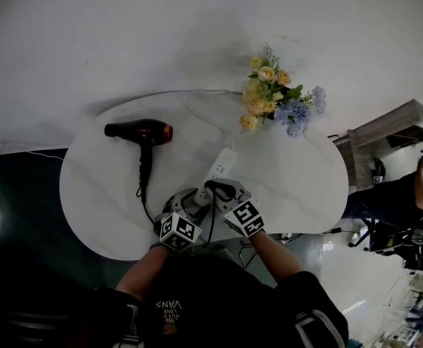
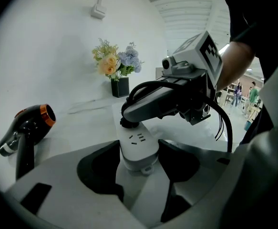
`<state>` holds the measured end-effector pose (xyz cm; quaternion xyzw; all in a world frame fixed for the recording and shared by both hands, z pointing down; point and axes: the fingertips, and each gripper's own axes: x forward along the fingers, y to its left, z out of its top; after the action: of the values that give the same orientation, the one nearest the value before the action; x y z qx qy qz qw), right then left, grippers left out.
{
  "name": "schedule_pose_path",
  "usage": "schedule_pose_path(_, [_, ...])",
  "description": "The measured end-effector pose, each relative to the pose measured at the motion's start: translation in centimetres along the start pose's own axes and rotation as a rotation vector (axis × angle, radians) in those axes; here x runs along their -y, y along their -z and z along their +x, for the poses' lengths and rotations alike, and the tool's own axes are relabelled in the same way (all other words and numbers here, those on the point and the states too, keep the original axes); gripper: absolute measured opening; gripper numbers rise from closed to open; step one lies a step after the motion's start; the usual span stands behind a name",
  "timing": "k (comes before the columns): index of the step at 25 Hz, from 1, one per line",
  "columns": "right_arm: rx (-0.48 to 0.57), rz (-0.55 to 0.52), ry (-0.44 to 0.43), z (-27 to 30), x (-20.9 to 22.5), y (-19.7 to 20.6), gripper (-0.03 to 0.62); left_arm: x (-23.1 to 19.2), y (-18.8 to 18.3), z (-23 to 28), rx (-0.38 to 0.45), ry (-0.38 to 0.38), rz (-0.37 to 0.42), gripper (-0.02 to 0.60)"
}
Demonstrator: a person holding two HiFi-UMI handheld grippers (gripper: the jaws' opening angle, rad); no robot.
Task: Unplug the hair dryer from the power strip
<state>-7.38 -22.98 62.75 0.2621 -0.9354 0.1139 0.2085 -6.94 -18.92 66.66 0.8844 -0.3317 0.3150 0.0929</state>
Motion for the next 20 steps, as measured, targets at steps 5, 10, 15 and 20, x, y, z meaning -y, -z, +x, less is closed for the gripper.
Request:
schedule_pose_path(5, [-0.007, -0.012, 0.012, 0.0, 0.0, 0.0, 0.074, 0.0, 0.2, 0.2, 0.012, -0.001, 0.001, 0.27])
schedule_pose_path(10, [0.036, -0.007, 0.021, -0.6, 0.2, -1.2, 0.072, 0.1, 0.4, 0.3, 0.004, 0.014, -0.013, 0.268])
schedule_pose_path(15, [0.027, 0.004, 0.025, -0.8, 0.1, -1.2, 0.072, 0.1, 0.4, 0.3, 0.005, 0.012, -0.013, 0.268])
schedule_pose_path(20, [0.041, 0.025, 0.044, -1.5, -0.1, -1.5, 0.072, 0.1, 0.4, 0.3, -0.001, 0.006, -0.018, 0.27])
